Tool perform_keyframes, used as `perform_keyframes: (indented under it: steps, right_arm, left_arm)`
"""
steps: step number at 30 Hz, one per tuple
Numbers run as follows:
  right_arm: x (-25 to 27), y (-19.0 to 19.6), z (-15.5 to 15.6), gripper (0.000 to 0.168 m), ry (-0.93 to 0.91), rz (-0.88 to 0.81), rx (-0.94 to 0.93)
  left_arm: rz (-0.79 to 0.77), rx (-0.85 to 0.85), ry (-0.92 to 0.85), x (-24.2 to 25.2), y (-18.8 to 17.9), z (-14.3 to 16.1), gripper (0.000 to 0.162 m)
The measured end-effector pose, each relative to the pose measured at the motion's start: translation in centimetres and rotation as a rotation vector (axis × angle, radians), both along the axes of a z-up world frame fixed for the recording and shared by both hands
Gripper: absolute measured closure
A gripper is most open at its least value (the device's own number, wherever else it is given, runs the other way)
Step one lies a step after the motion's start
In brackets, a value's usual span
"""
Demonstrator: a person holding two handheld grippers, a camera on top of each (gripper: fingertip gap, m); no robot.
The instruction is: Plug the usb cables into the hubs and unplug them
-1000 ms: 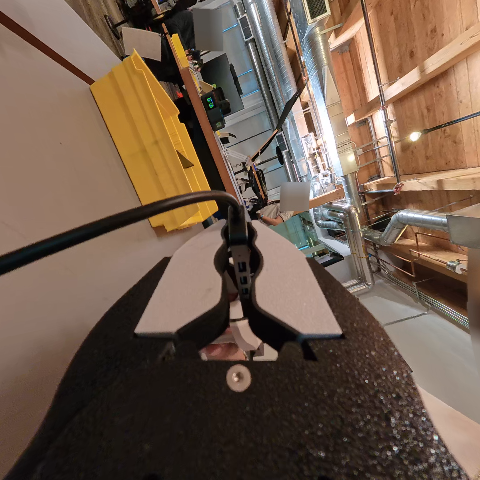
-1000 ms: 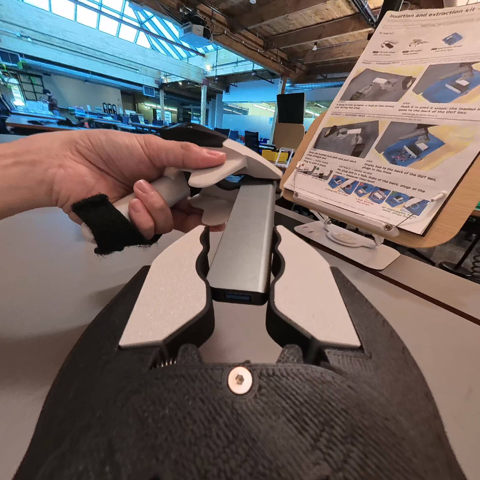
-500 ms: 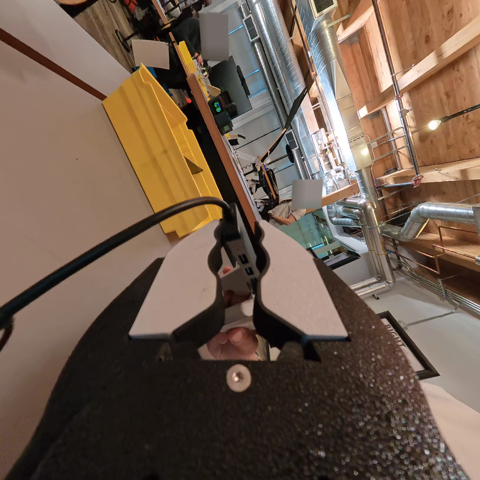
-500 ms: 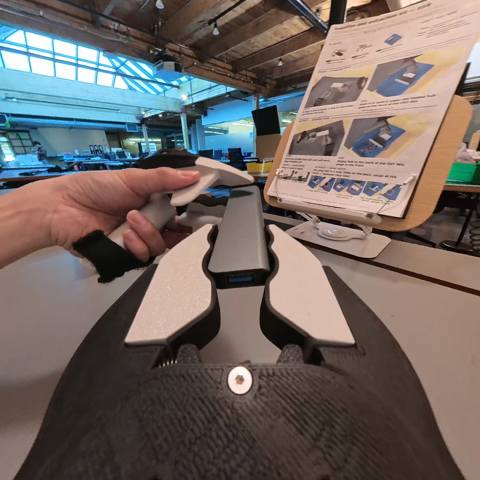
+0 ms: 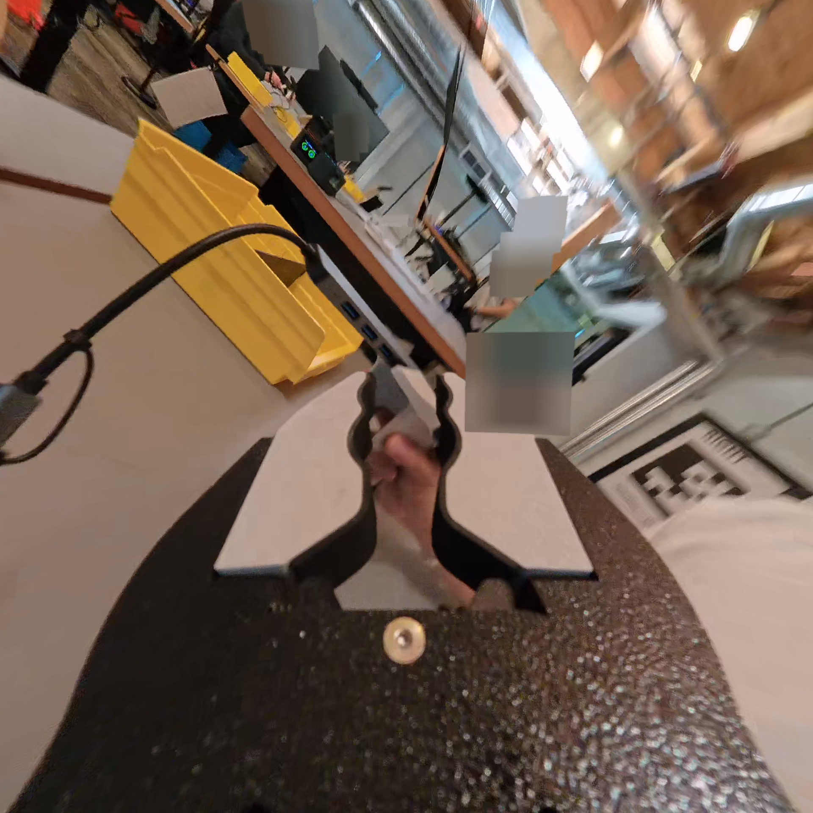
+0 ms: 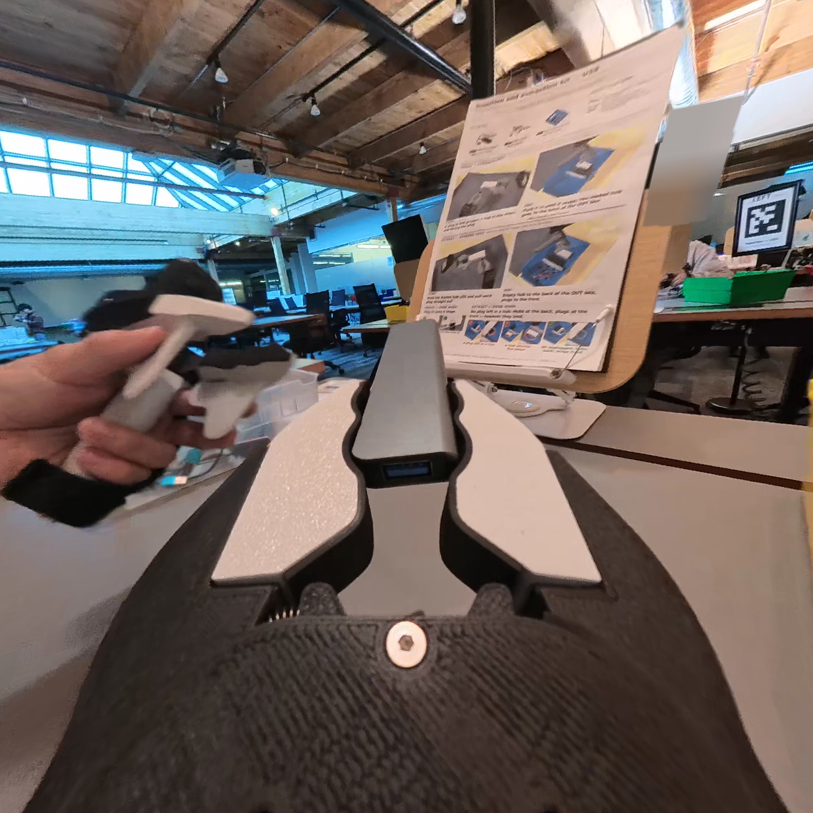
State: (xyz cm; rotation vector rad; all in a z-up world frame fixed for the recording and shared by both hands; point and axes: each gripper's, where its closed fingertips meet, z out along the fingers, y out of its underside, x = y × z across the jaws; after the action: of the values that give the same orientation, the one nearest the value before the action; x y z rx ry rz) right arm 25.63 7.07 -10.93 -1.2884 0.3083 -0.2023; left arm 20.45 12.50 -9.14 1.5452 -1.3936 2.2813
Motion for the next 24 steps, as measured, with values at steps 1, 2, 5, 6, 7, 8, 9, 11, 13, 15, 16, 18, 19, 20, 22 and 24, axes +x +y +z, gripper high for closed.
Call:
perform_keyframes:
  steps: [1, 2, 5, 6, 7, 8, 9, 11, 13, 15, 16, 18, 19, 20, 22, 24]
  right_arm:
    - [0.2, -0.5, 0.3, 0.133, -0.003, -0.001, 0.008]
    - [0.5, -1.1, 0.8, 0.133, -0.011, -0.013, 0.017]
    - [1.2, -2.9, 1.8, 0.133, -0.037, -0.039, 0.027]
    - [1.4, -3.5, 2.2, 0.133, -0.043, -0.054, 0.032]
    - [1.6, -4.0, 2.5, 0.133, -0.049, -0.06, 0.036]
    - [1.6, -4.4, 2.8, 0.133, -0.053, -0.057, 0.037]
    - [1.7, -4.8, 3.0, 0.133, -0.061, -0.059, 0.041]
    - [1.6, -5.3, 3.3, 0.133, -0.066, -0.056, 0.041]
    - [1.4, -5.4, 3.4, 0.133, -0.068, -0.044, 0.039]
    - [1.3, -5.2, 3.2, 0.133, -0.066, -0.04, 0.034]
    - [1.2, -5.0, 3.1, 0.133, -0.066, -0.036, 0.031]
    - [1.0, -4.7, 2.9, 0.133, -0.066, -0.032, 0.028]
    - [0.8, -4.5, 2.9, 0.133, -0.066, -0.028, 0.025]
    - [0.7, -4.5, 2.9, 0.133, -0.07, -0.029, 0.02]
    - [0.4, -4.4, 2.8, 0.133, -0.079, -0.023, 0.002]
    - [0.4, -4.5, 2.7, 0.133, -0.078, -0.026, -0.007]
  left_arm:
    - [-0.001, 0.089, -0.033, -1.0, 0.0, 0.5, 0.137]
    - [-0.002, 0.184, -0.069, -2.1, 0.2, 1.0, 0.137]
    - [0.042, 0.479, -0.112, -5.4, 3.1, 2.4, 0.137]
    - [0.07, 0.581, -0.09, -6.5, 5.1, 2.5, 0.137]
    - [0.104, 0.692, -0.041, -7.6, 7.5, 2.2, 0.137]
    - [0.142, 0.807, 0.023, -8.8, 10.3, 1.6, 0.137]
    - [0.183, 0.919, 0.09, -10.2, 13.4, 1.1, 0.137]
    - [0.23, 1.104, 0.217, -13.1, 19.2, -0.2, 0.138]
    - [0.188, 1.225, 0.369, -16.0, 23.7, -2.7, 0.138]
    - [0.084, 1.319, 0.49, -18.2, 26.8, -5.8, 0.141]
    - [0.031, 1.357, 0.515, -18.8, 27.9, -7.3, 0.143]
    - [-0.06, 1.374, 0.545, -19.3, 28.7, -10.0, 0.146]
    - [-0.116, 1.35, 0.555, -19.5, 28.5, -11.3, 0.146]
    - [-0.173, 1.326, 0.564, -19.6, 28.1, -12.4, 0.144]
    - [-0.253, 1.335, 0.605, -19.7, 28.0, -14.3, 0.141]
    - [-0.32, 1.36, 0.634, -19.5, 28.0, -15.6, 0.138]
